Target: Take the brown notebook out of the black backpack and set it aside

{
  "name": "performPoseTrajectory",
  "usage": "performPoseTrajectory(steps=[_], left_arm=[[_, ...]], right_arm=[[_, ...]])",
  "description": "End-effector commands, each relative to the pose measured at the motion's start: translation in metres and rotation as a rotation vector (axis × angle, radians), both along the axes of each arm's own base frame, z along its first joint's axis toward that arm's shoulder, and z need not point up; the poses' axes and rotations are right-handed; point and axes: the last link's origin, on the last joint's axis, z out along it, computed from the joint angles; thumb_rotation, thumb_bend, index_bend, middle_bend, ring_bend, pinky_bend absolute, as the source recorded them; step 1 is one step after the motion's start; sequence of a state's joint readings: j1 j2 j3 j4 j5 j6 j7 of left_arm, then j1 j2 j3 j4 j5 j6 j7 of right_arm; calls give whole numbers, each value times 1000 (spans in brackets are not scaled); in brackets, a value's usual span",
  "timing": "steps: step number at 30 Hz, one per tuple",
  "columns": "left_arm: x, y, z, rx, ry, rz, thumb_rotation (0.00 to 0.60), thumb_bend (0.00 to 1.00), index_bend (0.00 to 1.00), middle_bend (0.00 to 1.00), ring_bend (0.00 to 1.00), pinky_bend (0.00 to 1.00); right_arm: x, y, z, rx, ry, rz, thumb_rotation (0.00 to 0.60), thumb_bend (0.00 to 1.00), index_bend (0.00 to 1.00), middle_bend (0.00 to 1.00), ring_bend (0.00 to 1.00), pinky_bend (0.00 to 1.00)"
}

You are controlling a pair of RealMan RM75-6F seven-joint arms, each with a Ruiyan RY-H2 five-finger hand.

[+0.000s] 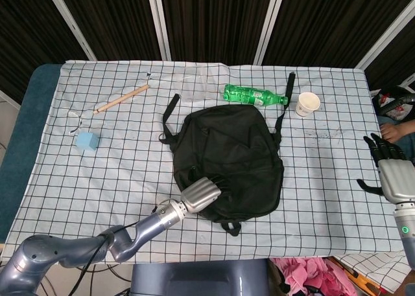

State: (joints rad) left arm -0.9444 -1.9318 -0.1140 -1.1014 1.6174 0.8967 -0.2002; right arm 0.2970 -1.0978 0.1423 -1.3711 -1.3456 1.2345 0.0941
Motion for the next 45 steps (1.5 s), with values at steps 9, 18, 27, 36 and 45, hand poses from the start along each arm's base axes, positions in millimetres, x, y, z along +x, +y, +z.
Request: performPoseTrajectory(steps=[9,18,27,36,45], left_arm=[[6,9,-7,71,-46,-11,600,338,546,518,324,303],[14,22,-2,30,-123,71,600,405,620,615,429,402],[15,69,29,29,-249,278,600,406,628,620,431,403],[-8,97,51,79,-299,395,600,407,630,624,431,403],[-36,108,52,74,-344,538,600,405,615,624,431,405]], right_arm=[[-6,3,3,-4,-3,-8,600,166,0,20,66,105],[-5,3,-5,31,2,-5,600,166,0,20,66,105],[14,1,-7,109,-34,40,600,165,0,20,67,105],[30,9,-13,172,-52,80,600,165,0,21,67,104],[61,11,-38,299,-83,179,600,165,28,76,116,108]])
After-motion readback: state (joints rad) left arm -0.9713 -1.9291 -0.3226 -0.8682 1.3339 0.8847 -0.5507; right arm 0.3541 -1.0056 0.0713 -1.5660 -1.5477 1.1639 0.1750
